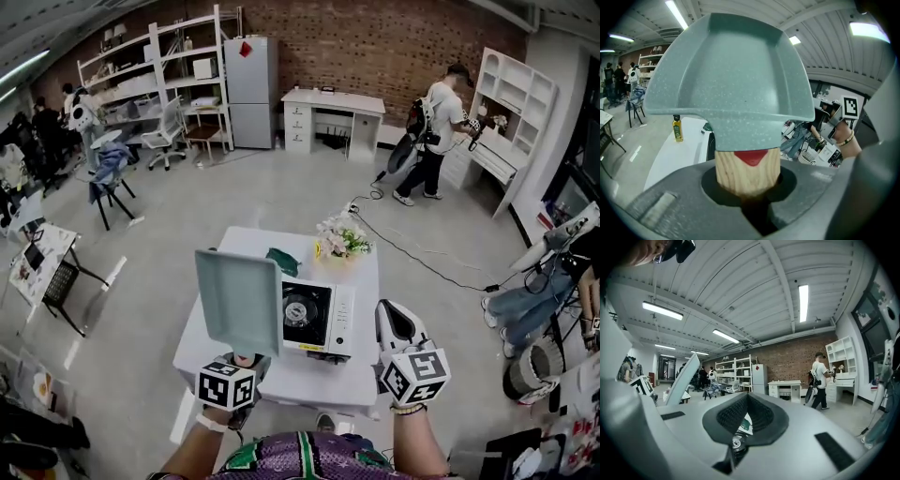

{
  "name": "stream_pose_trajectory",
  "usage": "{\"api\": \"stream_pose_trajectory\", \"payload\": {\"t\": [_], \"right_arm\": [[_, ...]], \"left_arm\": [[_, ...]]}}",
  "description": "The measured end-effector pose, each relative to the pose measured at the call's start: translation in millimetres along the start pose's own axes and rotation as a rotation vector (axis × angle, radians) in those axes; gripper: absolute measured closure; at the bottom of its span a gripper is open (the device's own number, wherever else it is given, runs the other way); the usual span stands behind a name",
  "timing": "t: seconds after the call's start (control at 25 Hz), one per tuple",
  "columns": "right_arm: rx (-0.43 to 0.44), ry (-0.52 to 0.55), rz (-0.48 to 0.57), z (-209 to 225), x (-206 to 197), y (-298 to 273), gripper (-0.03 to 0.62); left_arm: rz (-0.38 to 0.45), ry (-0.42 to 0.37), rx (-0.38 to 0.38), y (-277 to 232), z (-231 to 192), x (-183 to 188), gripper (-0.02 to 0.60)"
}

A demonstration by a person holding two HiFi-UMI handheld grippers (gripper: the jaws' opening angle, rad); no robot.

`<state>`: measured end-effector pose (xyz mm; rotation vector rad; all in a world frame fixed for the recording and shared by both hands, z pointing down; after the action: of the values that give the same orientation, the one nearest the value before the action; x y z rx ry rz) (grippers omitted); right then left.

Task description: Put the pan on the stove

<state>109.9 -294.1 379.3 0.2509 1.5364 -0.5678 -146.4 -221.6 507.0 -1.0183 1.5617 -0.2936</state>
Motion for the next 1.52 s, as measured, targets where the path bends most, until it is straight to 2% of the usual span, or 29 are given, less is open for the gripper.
{"api": "stream_pose_trajectory", "payload": {"t": [0.44, 0.8, 0.96, 1.52], "right_arm": [[0.086, -0.022, -0.028, 16, -15, -30, 0.592], [0.14, -0.043, -0.033, 37, -25, -46, 0.592], [0.16, -0.051, -0.035, 43, -32, -52, 0.592], [0.233, -0.045, -0.059, 44, -44, -58, 0.592]], "left_arm": [[-0.081, 0.026, 0.039, -34, 4, 0, 0.508], [-0.17, 0.008, 0.088, -64, 5, 2, 0.508], [-0.191, 0.032, 0.098, -80, 0, 3, 0.508], [-0.322, 0.09, 0.082, -129, -6, -16, 0.508]]}}
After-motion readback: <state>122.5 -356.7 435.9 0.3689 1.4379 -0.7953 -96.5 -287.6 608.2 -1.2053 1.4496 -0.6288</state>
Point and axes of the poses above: the fingertips, and each gripper's own axes: y backward along the fingers, z to its right, x out of its top, the point moved 4 cm from there along y, backward along the fingers, and after that the axes turned 9 degrees about -z, right-handed, at the moved point
